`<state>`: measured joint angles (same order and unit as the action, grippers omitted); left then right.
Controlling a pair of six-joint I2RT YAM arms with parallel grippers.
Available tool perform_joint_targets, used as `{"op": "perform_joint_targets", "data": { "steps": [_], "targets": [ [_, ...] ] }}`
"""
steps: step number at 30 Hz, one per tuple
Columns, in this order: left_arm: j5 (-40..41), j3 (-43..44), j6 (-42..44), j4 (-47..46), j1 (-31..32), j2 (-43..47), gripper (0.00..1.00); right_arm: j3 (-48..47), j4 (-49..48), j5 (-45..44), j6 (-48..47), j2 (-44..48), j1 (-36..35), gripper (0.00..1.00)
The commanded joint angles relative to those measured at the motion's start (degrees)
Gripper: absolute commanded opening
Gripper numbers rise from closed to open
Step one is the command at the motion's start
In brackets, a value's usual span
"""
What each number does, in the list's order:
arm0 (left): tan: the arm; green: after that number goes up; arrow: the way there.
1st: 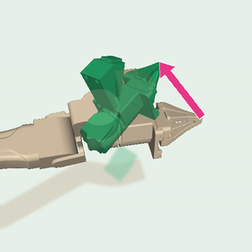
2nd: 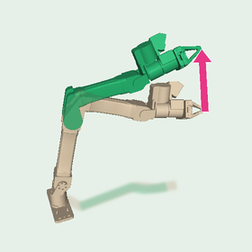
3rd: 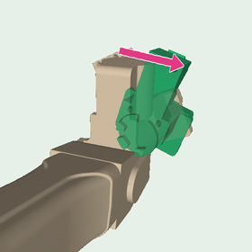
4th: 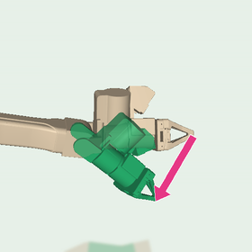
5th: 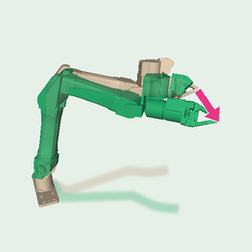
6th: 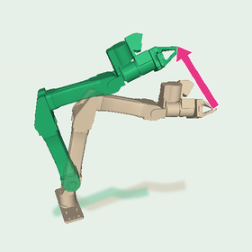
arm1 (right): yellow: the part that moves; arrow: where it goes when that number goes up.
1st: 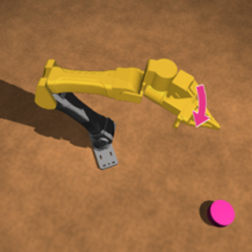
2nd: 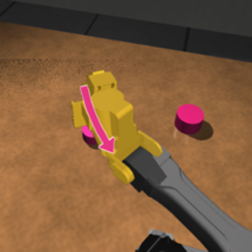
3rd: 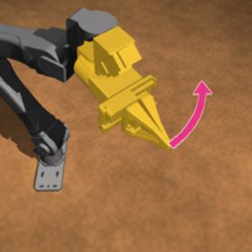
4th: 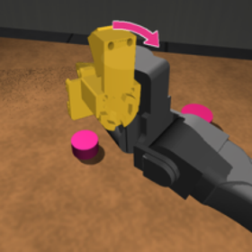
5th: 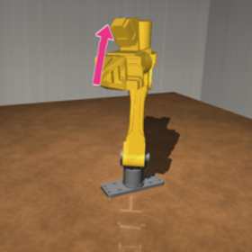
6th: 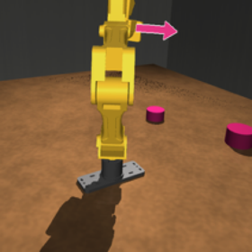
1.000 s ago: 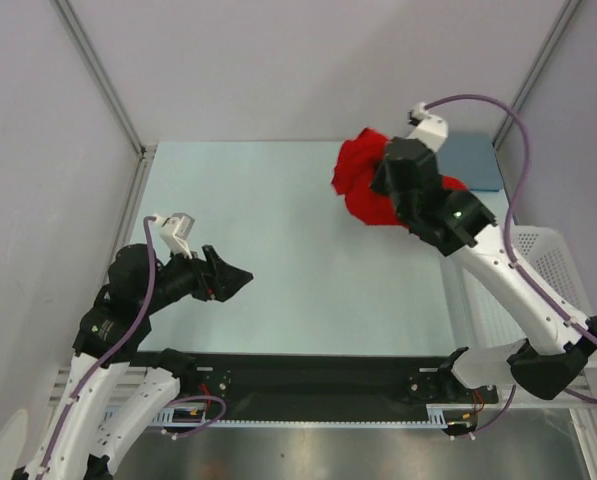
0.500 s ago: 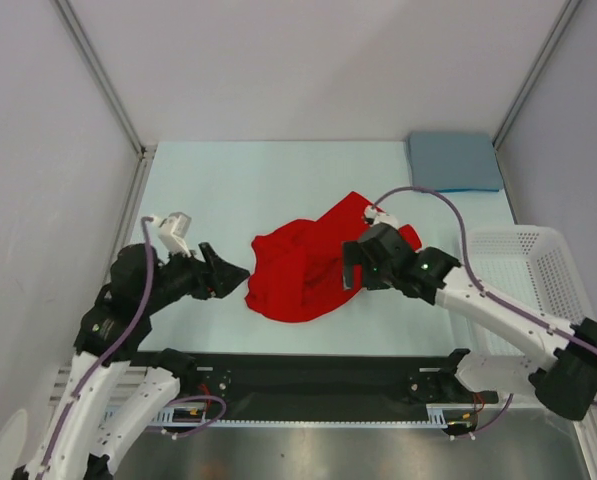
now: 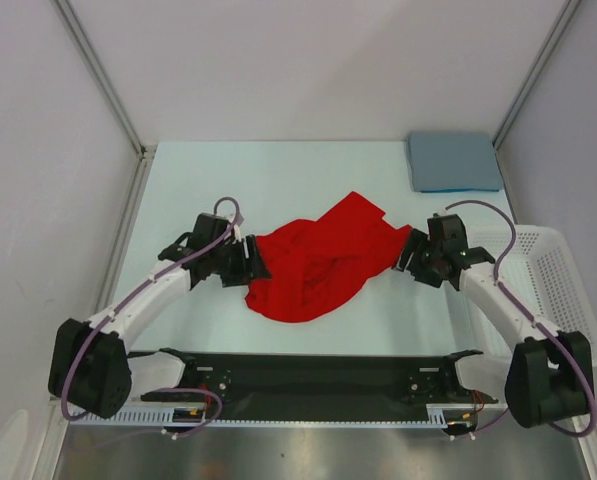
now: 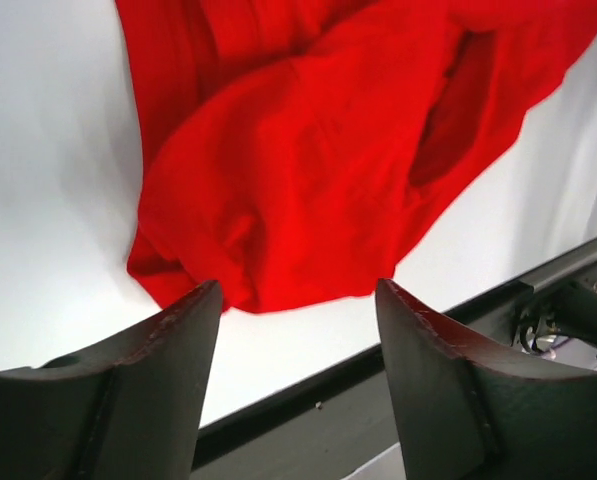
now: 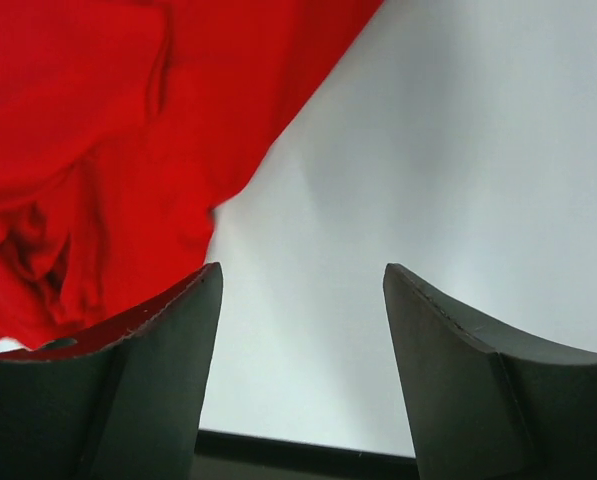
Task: Fold and stack the t-shirts
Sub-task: Move the tshirt to the center of the board, then flatten the tshirt out
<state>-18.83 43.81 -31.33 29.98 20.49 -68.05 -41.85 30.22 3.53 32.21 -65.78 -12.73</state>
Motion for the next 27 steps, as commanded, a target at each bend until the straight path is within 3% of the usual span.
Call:
{"op": "perform_joint_targets", "data": {
  "steps": [1, 4, 9, 13, 18, 27],
  "targets": [
    [1.3, 4.0, 3.0, -6.0, 0.1, -3.4, 0.7, -3.3, -4.9, 3.4, -3.9, -4.2, 2.4, 0.72],
    [1.3, 6.9, 4.3, -6.3, 0.9, -9.4, 0.75, -6.4, -5.4, 2.7, -4.4, -9.7, 2.9, 0.77],
    [0.7, 9.8, 6.0, -9.7, 3.2, -14.3, 0.71, -13.5, -5.3, 2.4, -5.4, -19.1, 3.0, 0.76],
    [-0.3, 14.2, 7.0, -7.6, 4.4, -21.2, 0.71, -18.0, -5.3, 1.9, -5.3, -25.1, 3.0, 0.68],
    [-0.1, 15.2, 7.0, -7.8, 4.8, -25.6, 0.58, -22.1, -5.2, 3.1, -3.4, -31.8, 3.0, 0.54],
    [-1.5, 17.3, 6.4, -8.1, 4.8, -30.7, 0.37, -23.2, -1.4, -3.2, 1.5, -35.0, 2.7, 0.56]
  ]
}}
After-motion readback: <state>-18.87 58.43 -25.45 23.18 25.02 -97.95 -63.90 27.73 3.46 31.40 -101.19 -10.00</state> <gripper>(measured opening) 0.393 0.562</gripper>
